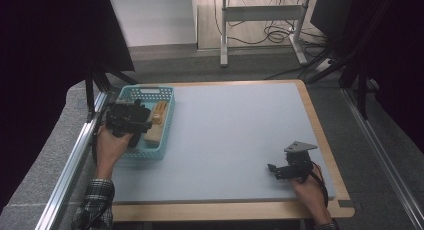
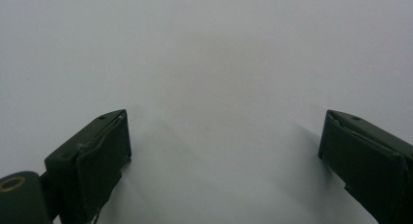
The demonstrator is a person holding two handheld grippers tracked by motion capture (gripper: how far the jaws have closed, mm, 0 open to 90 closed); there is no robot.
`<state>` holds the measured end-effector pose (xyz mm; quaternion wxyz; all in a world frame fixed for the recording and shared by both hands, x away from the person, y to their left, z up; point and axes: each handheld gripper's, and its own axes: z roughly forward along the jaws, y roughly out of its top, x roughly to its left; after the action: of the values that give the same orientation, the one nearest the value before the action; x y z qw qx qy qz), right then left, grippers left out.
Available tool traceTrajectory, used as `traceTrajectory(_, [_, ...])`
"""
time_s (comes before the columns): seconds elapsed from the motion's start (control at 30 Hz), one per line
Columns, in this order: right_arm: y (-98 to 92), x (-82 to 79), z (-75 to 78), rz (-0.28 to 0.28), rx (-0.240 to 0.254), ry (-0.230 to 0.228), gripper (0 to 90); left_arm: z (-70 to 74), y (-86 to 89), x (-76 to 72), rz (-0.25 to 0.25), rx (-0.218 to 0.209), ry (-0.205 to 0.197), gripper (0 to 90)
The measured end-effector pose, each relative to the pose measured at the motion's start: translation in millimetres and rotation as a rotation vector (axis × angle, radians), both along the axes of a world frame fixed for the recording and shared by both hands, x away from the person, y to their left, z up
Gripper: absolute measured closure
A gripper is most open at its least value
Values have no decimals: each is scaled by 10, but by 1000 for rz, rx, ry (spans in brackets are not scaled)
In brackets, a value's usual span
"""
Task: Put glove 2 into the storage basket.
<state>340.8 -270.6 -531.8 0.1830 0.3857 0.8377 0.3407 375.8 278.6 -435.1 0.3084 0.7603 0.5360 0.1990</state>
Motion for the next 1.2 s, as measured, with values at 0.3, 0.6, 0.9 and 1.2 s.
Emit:
traceTrajectory(0.3, [0, 0, 0, 0, 0, 0, 47, 28, -93, -116, -38, 5, -31, 11])
traceTrajectory(0.6, [0, 1, 0, 0, 0, 0, 47, 1, -159, -219, -61, -9, -49, 11])
traceTrajectory(0.9, [0, 0, 0, 0, -1, 0, 46, -14, -235, -315, -90, -13, -65, 12])
traceTrajectory(1.2, [1, 0, 0, -1, 0, 0, 46, -40, -347, -385, -119, -15, -78, 12])
